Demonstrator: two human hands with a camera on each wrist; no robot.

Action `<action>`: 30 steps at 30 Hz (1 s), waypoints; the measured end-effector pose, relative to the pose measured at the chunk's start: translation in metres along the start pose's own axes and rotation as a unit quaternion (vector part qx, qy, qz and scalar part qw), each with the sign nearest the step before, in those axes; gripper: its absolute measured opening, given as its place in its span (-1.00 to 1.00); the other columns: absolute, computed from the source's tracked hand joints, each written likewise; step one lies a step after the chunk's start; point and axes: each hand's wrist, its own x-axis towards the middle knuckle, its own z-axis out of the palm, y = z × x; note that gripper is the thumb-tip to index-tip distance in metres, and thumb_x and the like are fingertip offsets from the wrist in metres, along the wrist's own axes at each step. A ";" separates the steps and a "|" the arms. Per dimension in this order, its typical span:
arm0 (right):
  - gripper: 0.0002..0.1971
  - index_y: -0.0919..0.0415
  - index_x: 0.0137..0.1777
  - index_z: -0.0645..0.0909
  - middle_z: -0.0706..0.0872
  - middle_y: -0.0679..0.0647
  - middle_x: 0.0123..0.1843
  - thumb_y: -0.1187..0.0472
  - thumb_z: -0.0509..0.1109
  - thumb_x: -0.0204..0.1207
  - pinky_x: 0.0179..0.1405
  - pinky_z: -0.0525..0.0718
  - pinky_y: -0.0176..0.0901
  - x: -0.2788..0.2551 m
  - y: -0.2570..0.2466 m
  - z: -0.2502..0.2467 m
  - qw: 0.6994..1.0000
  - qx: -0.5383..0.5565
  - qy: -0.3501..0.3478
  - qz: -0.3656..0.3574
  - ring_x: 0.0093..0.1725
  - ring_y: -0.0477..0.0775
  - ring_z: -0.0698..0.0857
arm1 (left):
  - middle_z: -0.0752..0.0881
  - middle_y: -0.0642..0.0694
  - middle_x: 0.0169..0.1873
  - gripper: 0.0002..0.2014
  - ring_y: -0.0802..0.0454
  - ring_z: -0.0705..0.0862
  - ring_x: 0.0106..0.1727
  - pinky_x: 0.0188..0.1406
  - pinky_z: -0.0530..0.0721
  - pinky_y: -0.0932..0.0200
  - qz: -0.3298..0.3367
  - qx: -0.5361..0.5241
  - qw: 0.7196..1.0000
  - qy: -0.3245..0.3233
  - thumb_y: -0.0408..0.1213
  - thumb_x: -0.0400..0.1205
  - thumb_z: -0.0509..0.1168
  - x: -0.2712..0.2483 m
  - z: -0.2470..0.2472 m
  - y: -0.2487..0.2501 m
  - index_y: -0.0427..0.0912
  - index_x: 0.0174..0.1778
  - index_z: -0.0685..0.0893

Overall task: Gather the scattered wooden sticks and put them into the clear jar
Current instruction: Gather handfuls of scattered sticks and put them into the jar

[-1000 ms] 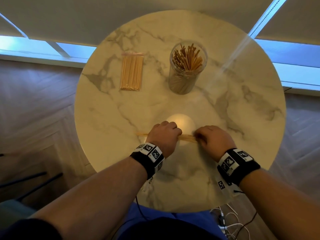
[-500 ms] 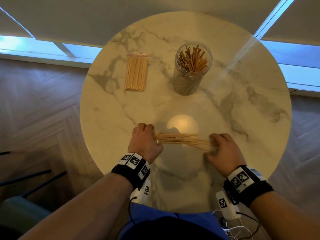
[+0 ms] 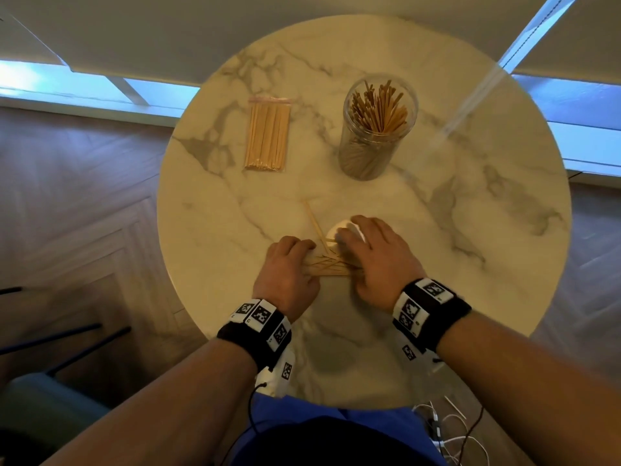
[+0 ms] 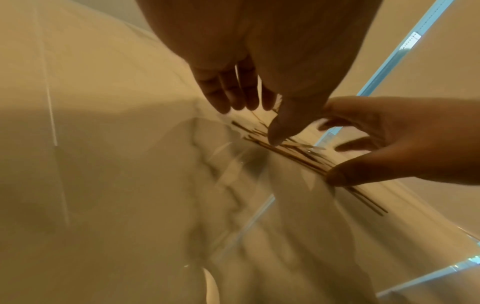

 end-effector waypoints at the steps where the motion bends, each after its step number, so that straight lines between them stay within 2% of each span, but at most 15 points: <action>1: -0.06 -0.03 0.74 0.19 0.15 0.13 0.79 0.08 0.51 0.35 0.64 0.33 0.26 0.008 -0.003 -0.002 0.999 -0.026 -0.025 -0.037 0.73 0.32 0.16 | 0.60 -0.13 0.35 -0.36 -0.20 0.53 0.37 0.44 0.59 -0.10 -0.005 0.013 1.000 0.002 -0.16 0.46 0.53 -0.001 -0.003 -0.003 -0.15 0.50 0.62; 2: -0.03 -0.04 0.77 0.12 0.07 0.11 0.82 0.07 0.51 0.37 0.67 0.27 0.23 0.015 -0.004 -0.003 0.995 -0.056 -0.054 -0.068 0.75 0.29 0.09 | 0.57 -0.12 0.39 -0.29 -0.19 0.50 0.40 0.47 0.56 -0.07 -0.014 0.027 1.000 -0.008 -0.12 0.45 0.53 -0.001 -0.005 -0.004 -0.13 0.56 0.57; 4: -0.05 -0.04 0.76 0.13 0.08 0.05 0.80 0.01 0.50 0.38 0.63 0.36 0.20 0.026 -0.007 -0.006 0.985 -0.103 -0.101 -0.091 0.73 0.24 0.13 | 0.51 -0.10 0.45 -0.18 -0.18 0.45 0.45 0.51 0.52 -0.05 -0.012 0.051 0.998 -0.034 -0.05 0.45 0.51 0.001 -0.009 -0.005 -0.10 0.67 0.44; 7: -0.27 -0.02 0.62 0.41 0.32 0.01 0.70 0.02 0.50 0.42 0.43 0.61 0.18 0.035 -0.005 -0.009 0.985 -0.102 -0.105 -0.091 0.60 0.21 0.36 | 0.42 -0.09 0.54 -0.05 -0.19 0.39 0.52 0.53 0.51 -0.09 0.018 0.090 0.994 -0.059 0.01 0.42 0.48 0.011 -0.013 -0.001 -0.04 0.75 0.27; 10: -0.40 0.04 0.48 0.58 0.55 0.07 0.55 0.11 0.54 0.40 0.33 0.68 0.21 0.034 0.001 -0.006 0.989 -0.075 -0.076 -0.106 0.44 0.26 0.55 | 0.20 -0.12 0.67 0.09 -0.24 0.25 0.60 0.58 0.43 -0.16 0.034 0.176 0.977 -0.116 0.11 0.38 0.48 0.025 -0.017 0.005 0.03 0.80 0.07; 12: -0.35 0.02 0.46 0.55 0.62 0.07 0.44 0.05 0.59 0.33 0.22 0.73 0.19 0.026 0.005 -0.007 0.996 -0.053 -0.043 -0.059 0.32 0.26 0.61 | 0.12 -0.12 0.71 0.06 -0.25 0.22 0.62 0.58 0.41 -0.20 0.047 0.220 0.967 -0.123 0.15 0.37 0.46 0.033 -0.019 0.007 0.05 0.78 0.13; 14: -0.36 -0.05 0.40 0.53 0.63 0.02 0.34 -0.08 0.58 0.31 0.09 0.75 0.15 0.015 0.008 -0.010 0.999 -0.038 -0.026 0.019 0.23 0.23 0.61 | 0.16 -0.09 0.71 -0.08 -0.24 0.24 0.62 0.58 0.40 -0.22 0.068 0.237 0.962 -0.122 0.13 0.41 0.43 0.040 -0.020 0.010 0.05 0.72 0.29; 16: -0.46 -0.07 0.33 0.56 0.63 0.00 0.27 -0.10 0.56 0.35 0.07 0.75 0.12 0.008 0.011 -0.009 0.997 -0.022 -0.033 0.064 0.18 0.19 0.60 | 0.31 -0.07 0.67 -0.31 -0.22 0.31 0.60 0.58 0.43 -0.21 0.094 0.241 0.958 -0.121 0.04 0.53 0.37 0.044 -0.018 0.011 0.03 0.63 0.46; 18: -0.56 -0.03 0.31 0.61 0.66 0.02 0.23 -0.01 0.53 0.44 0.09 0.74 0.10 0.007 0.011 -0.003 0.997 -0.008 -0.043 0.063 0.16 0.18 0.62 | 0.54 -0.03 0.50 -0.55 -0.18 0.43 0.49 0.47 0.50 -0.16 0.124 0.238 0.958 -0.100 -0.07 0.64 0.30 0.046 -0.014 0.011 0.01 0.47 0.63; 20: -0.66 0.03 0.30 0.66 0.70 0.03 0.18 0.07 0.45 0.53 0.09 0.74 0.06 0.012 0.007 0.001 0.998 -0.017 -0.044 0.043 0.14 0.18 0.65 | 0.68 -0.01 0.35 -0.68 -0.15 0.52 0.40 0.36 0.52 -0.09 0.136 0.230 0.960 -0.081 -0.11 0.70 0.25 0.046 -0.009 0.011 0.02 0.35 0.72; 23: -0.75 0.04 0.27 0.67 0.72 0.04 0.13 0.14 0.34 0.62 0.11 0.72 0.04 0.021 -0.002 -0.001 0.997 -0.033 -0.055 0.037 0.14 0.18 0.65 | 0.77 0.00 0.27 -0.71 -0.13 0.56 0.36 0.32 0.48 -0.07 0.128 0.201 0.968 -0.075 -0.15 0.73 0.21 0.044 -0.004 0.011 0.03 0.32 0.72; 26: -0.74 0.07 0.30 0.64 0.70 0.05 0.16 0.18 0.23 0.69 0.15 0.71 0.03 0.032 -0.010 -0.009 0.992 -0.068 -0.092 0.045 0.18 0.17 0.64 | 0.79 -0.01 0.28 -0.61 -0.14 0.58 0.39 0.42 0.46 -0.09 0.114 0.120 0.985 -0.054 -0.16 0.65 0.33 0.038 -0.006 0.007 0.03 0.42 0.68; 28: -0.68 0.10 0.37 0.63 0.69 0.09 0.22 0.25 0.17 0.71 0.17 0.73 0.07 0.036 -0.015 -0.012 0.990 -0.086 -0.105 0.046 0.22 0.20 0.64 | 0.75 0.00 0.35 -0.47 -0.13 0.58 0.42 0.50 0.48 -0.10 0.088 0.051 0.995 -0.015 -0.14 0.54 0.44 0.029 -0.011 0.001 0.00 0.48 0.64; 30: -0.64 0.13 0.43 0.60 0.67 0.13 0.27 0.29 0.12 0.72 0.16 0.74 0.07 0.036 -0.018 -0.013 0.988 -0.099 -0.111 0.050 0.24 0.21 0.64 | 0.71 0.00 0.35 -0.44 -0.08 0.59 0.40 0.46 0.53 -0.03 0.040 -0.029 0.997 0.057 -0.16 0.49 0.47 0.019 -0.016 -0.009 -0.05 0.46 0.64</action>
